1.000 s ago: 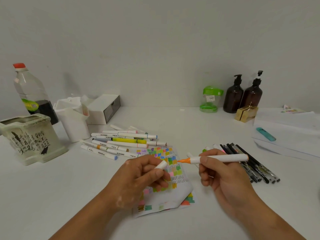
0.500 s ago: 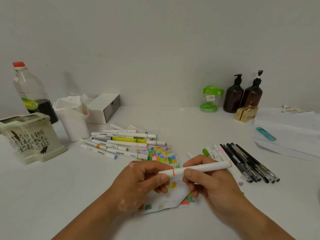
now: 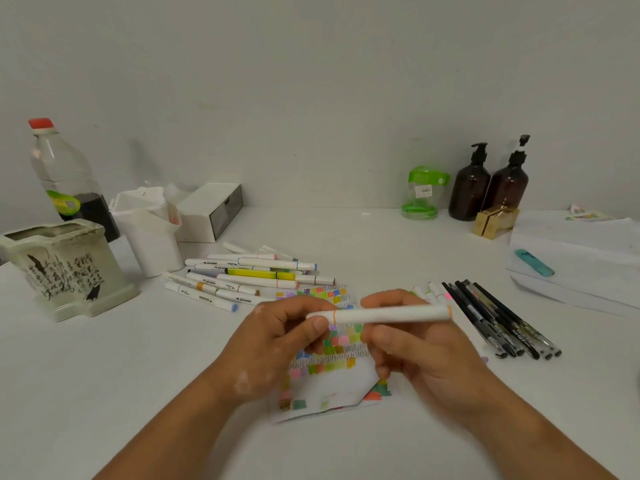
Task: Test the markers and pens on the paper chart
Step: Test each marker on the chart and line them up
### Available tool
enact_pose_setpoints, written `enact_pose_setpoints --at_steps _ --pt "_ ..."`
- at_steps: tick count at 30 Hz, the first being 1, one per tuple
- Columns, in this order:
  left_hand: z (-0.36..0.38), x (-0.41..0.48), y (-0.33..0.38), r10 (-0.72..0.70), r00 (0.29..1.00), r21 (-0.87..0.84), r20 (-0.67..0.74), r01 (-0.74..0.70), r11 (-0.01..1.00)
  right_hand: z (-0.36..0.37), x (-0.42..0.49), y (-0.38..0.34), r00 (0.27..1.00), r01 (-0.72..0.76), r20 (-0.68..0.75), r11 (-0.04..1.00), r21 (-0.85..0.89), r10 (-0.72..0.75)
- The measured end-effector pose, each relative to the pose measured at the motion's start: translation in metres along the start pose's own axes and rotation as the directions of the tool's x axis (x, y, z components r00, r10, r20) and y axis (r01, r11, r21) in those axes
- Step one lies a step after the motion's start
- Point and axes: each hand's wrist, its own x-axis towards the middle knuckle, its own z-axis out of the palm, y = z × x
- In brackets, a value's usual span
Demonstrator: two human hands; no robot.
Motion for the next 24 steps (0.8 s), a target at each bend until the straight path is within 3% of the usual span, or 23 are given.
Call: enact_pose_setpoints --at_steps 3,5,7,10,12,13,15,16,18,20,24 --pt "-0.01 -0.001 -0.003 -0.025 1.0 -0.065 0.018 0.026 0.998 -0.01 -0.004 -0.008 0.966 -0.144 0.244 0.964 0.224 0.088" --pt "-0.013 -0.002 -0.007 -0.038 0.999 -0.124 0.032 0.042 0.991 -0.01 -0.005 -0.011 0.946 -0.254 0.258 0.945 0.207 0.197" --pt "-0.011 -0.002 -0.008 -0.056 0.998 -0.155 0.028 0.06 0.986 -0.003 -0.003 -0.008 0.954 -0.285 0.117 0.957 0.056 0.278" --pt "-0.01 -0.002 -0.008 -0.088 0.996 -0.102 0.019 0.09 0.991 0.005 -0.002 -0.001 0.969 -0.244 -0.04 0.924 -0.293 0.243" --pt "-0.017 -0.002 -0.012 -0.07 0.992 0.121 -0.106 0.083 0.989 0.001 0.0 0.001 0.973 -0.208 -0.204 0.809 -0.55 0.112" --pt "-0.024 -0.001 -0.015 -0.027 0.978 0.277 -0.206 0.084 0.957 -0.004 0.002 0.002 0.96 -0.2 -0.279 0.699 -0.687 0.001" --pt "-0.04 0.0 -0.021 0.072 0.929 0.534 -0.362 0.143 0.833 -0.017 0.003 0.002 0.925 -0.224 -0.335 0.456 -0.861 -0.177" --pt "-0.049 0.001 -0.024 0.075 0.914 0.603 -0.399 0.2 0.772 -0.021 0.003 0.001 0.916 -0.239 -0.338 0.384 -0.892 -0.215" --pt "-0.065 0.001 -0.033 0.012 0.888 0.662 -0.46 0.334 0.671 -0.027 0.005 0.004 0.921 -0.252 -0.319 0.283 -0.926 -0.225" --pt "-0.074 0.002 -0.042 -0.032 0.857 0.645 -0.514 0.411 0.644 -0.03 0.008 0.011 0.937 -0.244 -0.278 0.173 -0.954 -0.214" --pt "-0.067 0.005 -0.051 -0.046 0.874 0.675 -0.485 0.407 0.615 -0.031 0.013 0.021 0.94 -0.255 -0.257 0.04 -0.966 -0.224"
